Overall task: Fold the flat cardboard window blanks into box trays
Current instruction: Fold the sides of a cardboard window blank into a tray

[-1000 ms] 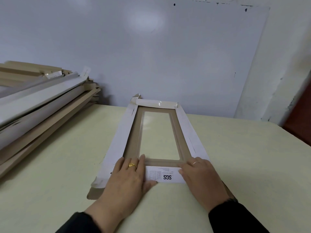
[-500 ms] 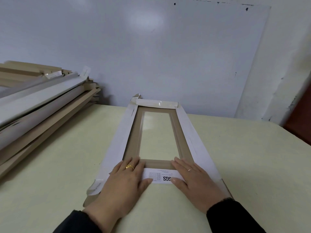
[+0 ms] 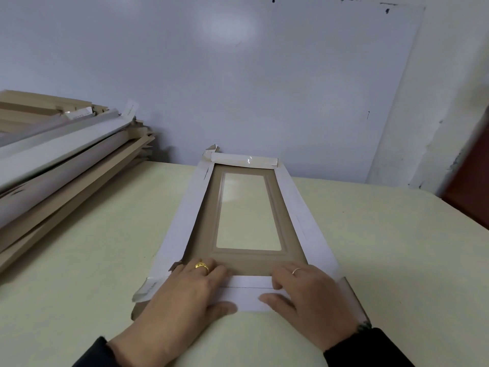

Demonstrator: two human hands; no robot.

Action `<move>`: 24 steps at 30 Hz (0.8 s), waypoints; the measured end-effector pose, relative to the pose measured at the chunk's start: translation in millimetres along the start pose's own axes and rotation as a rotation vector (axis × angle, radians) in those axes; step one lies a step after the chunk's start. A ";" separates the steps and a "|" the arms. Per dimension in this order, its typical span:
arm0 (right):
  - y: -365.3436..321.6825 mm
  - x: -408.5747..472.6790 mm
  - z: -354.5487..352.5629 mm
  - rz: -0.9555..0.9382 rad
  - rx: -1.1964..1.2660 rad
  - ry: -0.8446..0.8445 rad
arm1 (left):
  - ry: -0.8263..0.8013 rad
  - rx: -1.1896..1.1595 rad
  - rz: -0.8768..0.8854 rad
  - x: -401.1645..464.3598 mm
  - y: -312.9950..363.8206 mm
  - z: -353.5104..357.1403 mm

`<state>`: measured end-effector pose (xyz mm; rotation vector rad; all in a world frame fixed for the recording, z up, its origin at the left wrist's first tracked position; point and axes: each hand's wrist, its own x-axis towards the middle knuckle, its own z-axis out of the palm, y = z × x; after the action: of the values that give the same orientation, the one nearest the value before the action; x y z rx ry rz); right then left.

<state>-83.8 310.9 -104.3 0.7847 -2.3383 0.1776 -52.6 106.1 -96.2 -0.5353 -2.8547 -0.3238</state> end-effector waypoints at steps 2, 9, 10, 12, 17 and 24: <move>-0.6 0.3 0.5 0.019 -0.005 -0.049 | 0.018 0.006 -0.016 -0.8 2.1 -2.8; 0.8 0.7 4.2 -0.014 0.009 -0.011 | 0.557 -0.175 0.170 -4.8 -4.6 -40.5; 0.2 1.2 2.9 -0.031 -0.005 0.008 | 0.658 -0.232 0.077 -7.0 -10.6 -45.4; -2.5 3.7 -1.7 -0.090 -0.039 0.037 | 0.689 -0.307 -0.114 -11.4 -30.4 -46.5; -6.4 5.1 -16.9 -0.225 -0.113 0.051 | 0.178 -0.526 -0.172 -25.4 -75.4 -26.2; -10.2 -7.2 -19.3 -0.331 -0.053 -0.066 | 0.014 -0.735 -0.229 -26.7 -81.0 -25.3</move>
<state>-63.0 312.3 -94.6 1.1502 -2.2244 -0.0545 -54.5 17.2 -93.0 -0.3045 -2.7126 -1.4283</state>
